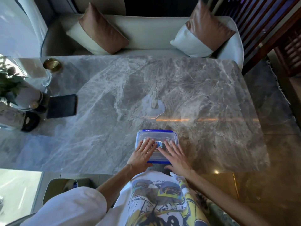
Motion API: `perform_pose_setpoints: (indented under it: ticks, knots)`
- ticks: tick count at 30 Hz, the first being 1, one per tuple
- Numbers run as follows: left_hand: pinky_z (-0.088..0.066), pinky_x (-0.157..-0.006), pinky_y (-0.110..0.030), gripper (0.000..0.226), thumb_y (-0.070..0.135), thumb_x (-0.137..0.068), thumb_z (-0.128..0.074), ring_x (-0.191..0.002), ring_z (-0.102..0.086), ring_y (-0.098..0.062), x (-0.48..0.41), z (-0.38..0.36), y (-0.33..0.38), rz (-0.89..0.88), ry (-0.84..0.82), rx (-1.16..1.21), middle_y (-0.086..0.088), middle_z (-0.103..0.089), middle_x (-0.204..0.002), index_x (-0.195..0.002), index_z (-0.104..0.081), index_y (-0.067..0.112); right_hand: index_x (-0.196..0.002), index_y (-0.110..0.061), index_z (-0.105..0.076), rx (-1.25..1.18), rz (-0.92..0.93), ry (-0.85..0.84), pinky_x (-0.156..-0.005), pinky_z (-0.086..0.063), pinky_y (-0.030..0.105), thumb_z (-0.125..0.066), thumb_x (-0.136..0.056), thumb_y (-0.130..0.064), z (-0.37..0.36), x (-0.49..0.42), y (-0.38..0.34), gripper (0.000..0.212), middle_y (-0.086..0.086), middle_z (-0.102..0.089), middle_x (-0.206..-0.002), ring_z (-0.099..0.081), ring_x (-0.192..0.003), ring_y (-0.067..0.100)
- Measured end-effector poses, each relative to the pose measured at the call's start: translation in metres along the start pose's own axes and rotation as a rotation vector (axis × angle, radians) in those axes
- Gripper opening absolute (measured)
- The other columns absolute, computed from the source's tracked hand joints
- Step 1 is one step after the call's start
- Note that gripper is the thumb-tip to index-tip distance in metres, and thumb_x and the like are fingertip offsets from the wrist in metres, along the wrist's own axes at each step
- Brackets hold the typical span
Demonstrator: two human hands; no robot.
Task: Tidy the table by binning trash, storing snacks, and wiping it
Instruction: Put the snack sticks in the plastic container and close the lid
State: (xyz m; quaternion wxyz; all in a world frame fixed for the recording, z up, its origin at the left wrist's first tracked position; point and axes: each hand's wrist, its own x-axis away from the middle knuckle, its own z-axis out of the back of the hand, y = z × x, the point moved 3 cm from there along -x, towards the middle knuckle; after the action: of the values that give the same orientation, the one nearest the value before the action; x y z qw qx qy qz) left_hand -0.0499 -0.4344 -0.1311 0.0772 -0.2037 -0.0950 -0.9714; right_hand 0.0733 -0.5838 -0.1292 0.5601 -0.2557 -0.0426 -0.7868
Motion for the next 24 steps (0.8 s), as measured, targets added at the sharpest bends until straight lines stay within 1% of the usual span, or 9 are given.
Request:
perform_pose_setpoints:
  ticks: [5, 12, 14, 16, 17, 19, 22, 23, 24]
  knots:
    - [0.01, -0.123, -0.049, 0.097, 0.047, -0.09, -0.055, -0.15, 0.017, -0.034, -0.002, -0.003, 0.002, -0.003, -0.02, -0.008, -0.009, 0.015, -0.163, -0.154, 0.009, 0.015, -0.155, -0.029, -0.001, -0.038, -0.063, 0.023, -0.123, 0.003, 0.041, -0.063, -0.088, -0.043, 0.005, -0.006, 0.003, 0.092, -0.002, 0.003, -0.164, 0.006, -0.152, 0.023]
    - [0.014, -0.121, -0.047, 0.097, 0.043, -0.09, -0.057, -0.149, 0.018, -0.033, -0.006, -0.006, 0.0, -0.009, 0.003, 0.042, -0.008, 0.014, -0.163, -0.154, 0.01, 0.016, -0.155, -0.027, -0.003, -0.115, -0.063, 0.011, -0.123, 0.003, 0.042, -0.062, -0.091, -0.035, 0.009, -0.008, 0.004, 0.087, -0.002, 0.003, -0.164, 0.006, -0.152, 0.021]
    - [0.014, -0.121, -0.047, 0.101, 0.041, -0.087, -0.063, -0.15, 0.018, -0.03, -0.005, -0.005, -0.007, -0.023, 0.011, 0.056, -0.004, 0.017, -0.162, -0.154, 0.01, 0.02, -0.155, -0.031, -0.007, -0.303, -0.058, 0.027, -0.125, -0.003, 0.043, -0.064, -0.09, -0.031, 0.012, -0.006, 0.007, 0.087, -0.005, 0.002, -0.165, 0.006, -0.152, 0.018]
    - [0.013, -0.121, -0.05, 0.104, 0.04, -0.084, -0.067, -0.148, 0.022, -0.029, 0.0, -0.005, -0.013, 0.006, 0.036, 0.085, -0.001, 0.02, -0.161, -0.155, 0.008, 0.026, -0.155, -0.033, -0.014, -0.556, -0.132, 0.135, -0.125, -0.009, 0.041, -0.065, -0.09, -0.028, 0.021, -0.003, 0.013, 0.082, -0.007, -0.002, -0.164, 0.006, -0.152, 0.015]
    - [0.011, -0.122, -0.052, 0.103, 0.041, -0.084, -0.068, -0.148, 0.022, -0.029, 0.004, -0.004, -0.016, 0.047, 0.055, 0.165, -0.003, 0.019, -0.161, -0.155, 0.005, 0.027, -0.154, -0.031, -0.019, -0.644, -0.205, 0.204, -0.124, -0.012, 0.04, -0.064, -0.091, -0.028, 0.026, -0.002, 0.019, 0.078, -0.006, -0.007, -0.163, 0.001, -0.152, 0.015]
    - [0.003, -0.124, -0.05, 0.098, 0.04, -0.086, -0.067, -0.15, 0.015, -0.033, 0.013, 0.0, -0.022, 0.188, 0.162, 0.502, -0.012, 0.01, -0.163, -0.156, -0.002, 0.017, -0.154, -0.023, -0.024, -0.846, -0.416, 0.26, -0.121, -0.023, 0.04, -0.06, -0.094, -0.03, 0.033, -0.001, 0.033, 0.07, 0.001, -0.021, -0.161, -0.017, -0.15, 0.021]
    - [-0.016, -0.122, -0.042, 0.08, 0.025, -0.093, -0.061, -0.147, -0.019, -0.026, 0.019, 0.005, -0.027, 0.592, 0.289, 1.152, -0.01, -0.021, -0.155, -0.153, -0.014, 0.0, -0.149, -0.016, -0.035, -1.335, -0.742, 0.056, -0.112, -0.034, 0.043, -0.055, -0.097, -0.037, 0.031, 0.0, 0.039, 0.06, 0.011, -0.04, -0.153, -0.042, -0.138, 0.028]
    - [-0.031, -0.115, -0.041, 0.071, 0.023, -0.095, -0.059, -0.135, -0.037, -0.023, 0.019, 0.003, -0.028, 0.714, 0.281, 1.363, -0.005, -0.034, -0.142, -0.151, -0.021, 0.001, -0.143, -0.015, -0.043, -1.449, -0.786, -0.009, -0.109, -0.039, 0.044, -0.054, -0.097, -0.036, 0.029, 0.001, 0.036, 0.052, 0.013, -0.049, -0.146, -0.05, -0.131, 0.03]
    - [-0.046, -0.098, -0.04, 0.058, 0.022, -0.096, -0.057, -0.114, -0.053, -0.022, 0.018, 0.002, -0.028, 0.795, 0.262, 1.538, -0.005, -0.045, -0.127, -0.145, -0.033, 0.003, -0.139, -0.014, -0.047, -1.485, -0.807, -0.049, -0.108, -0.042, 0.046, -0.054, -0.097, -0.035, 0.026, 0.003, 0.033, 0.047, 0.014, -0.056, -0.14, -0.055, -0.126, 0.031]
